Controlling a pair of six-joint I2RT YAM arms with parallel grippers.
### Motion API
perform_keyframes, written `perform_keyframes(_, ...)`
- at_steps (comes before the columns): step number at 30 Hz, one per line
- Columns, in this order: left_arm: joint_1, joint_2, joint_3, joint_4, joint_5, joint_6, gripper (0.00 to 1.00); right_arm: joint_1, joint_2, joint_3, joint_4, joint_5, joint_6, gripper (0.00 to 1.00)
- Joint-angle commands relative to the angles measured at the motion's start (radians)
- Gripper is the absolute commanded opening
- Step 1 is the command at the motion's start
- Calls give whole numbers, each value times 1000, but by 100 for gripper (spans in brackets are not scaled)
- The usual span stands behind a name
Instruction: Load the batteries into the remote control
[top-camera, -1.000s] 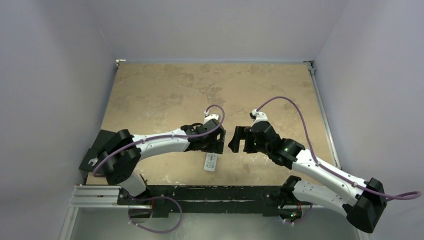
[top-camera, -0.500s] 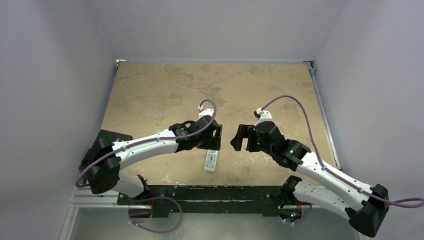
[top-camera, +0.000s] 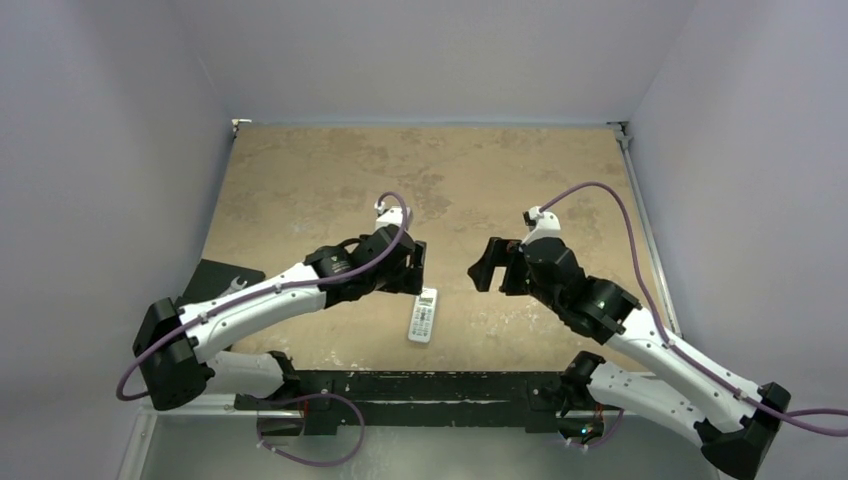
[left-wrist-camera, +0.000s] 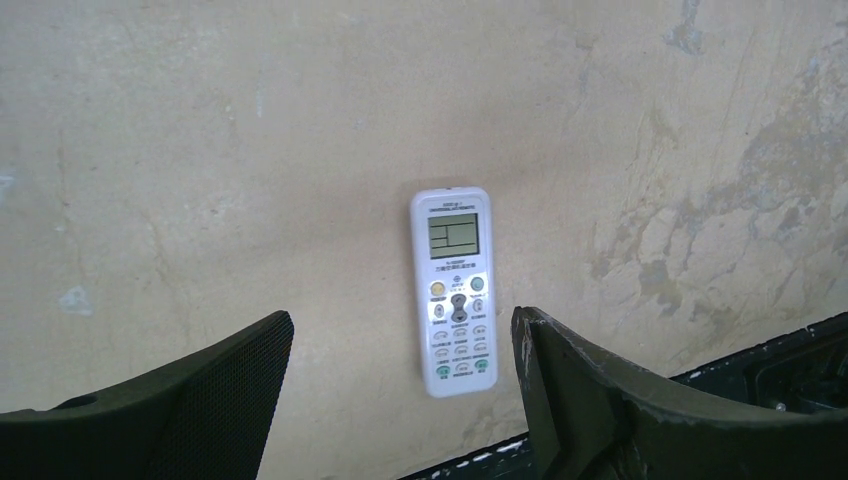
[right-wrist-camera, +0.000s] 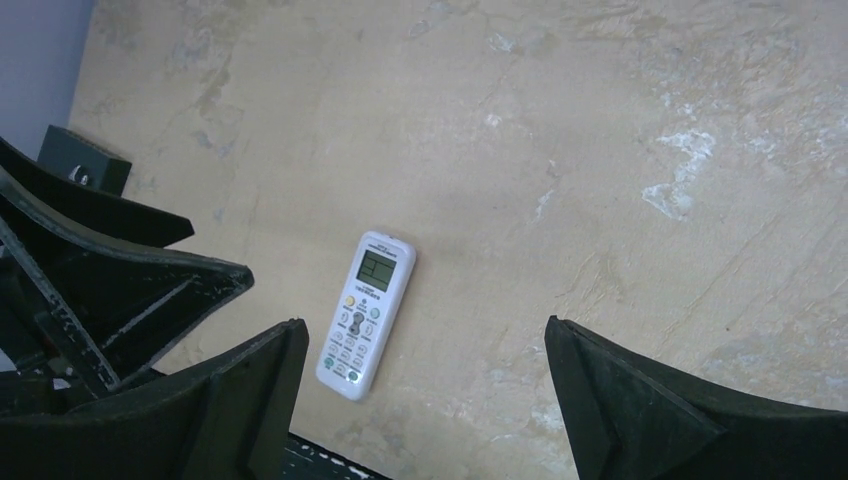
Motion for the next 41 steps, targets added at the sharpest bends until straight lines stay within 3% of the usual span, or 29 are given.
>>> perform_keyframes(1,62,-89,23,-55,-26,55,80,-1,-1,75,-56,57,-14,99)
perform_keyframes(8,164,-244,0,-101,-2,127,80,-2,-22,125,-127,100,-23,99)
perform_keyframes(17,165,-403,43,-169,-59,169,80,-2,-160,142,-159,172,-72,99)
perform_keyframes(27,165,-608,-52,-118,-79,171,80,-2,-291,93,-107,177,-106,99)
perform_keyframes(41,166,-675,-140,-80,-67,157,80,-2,-368,7,-37,121,-124,99)
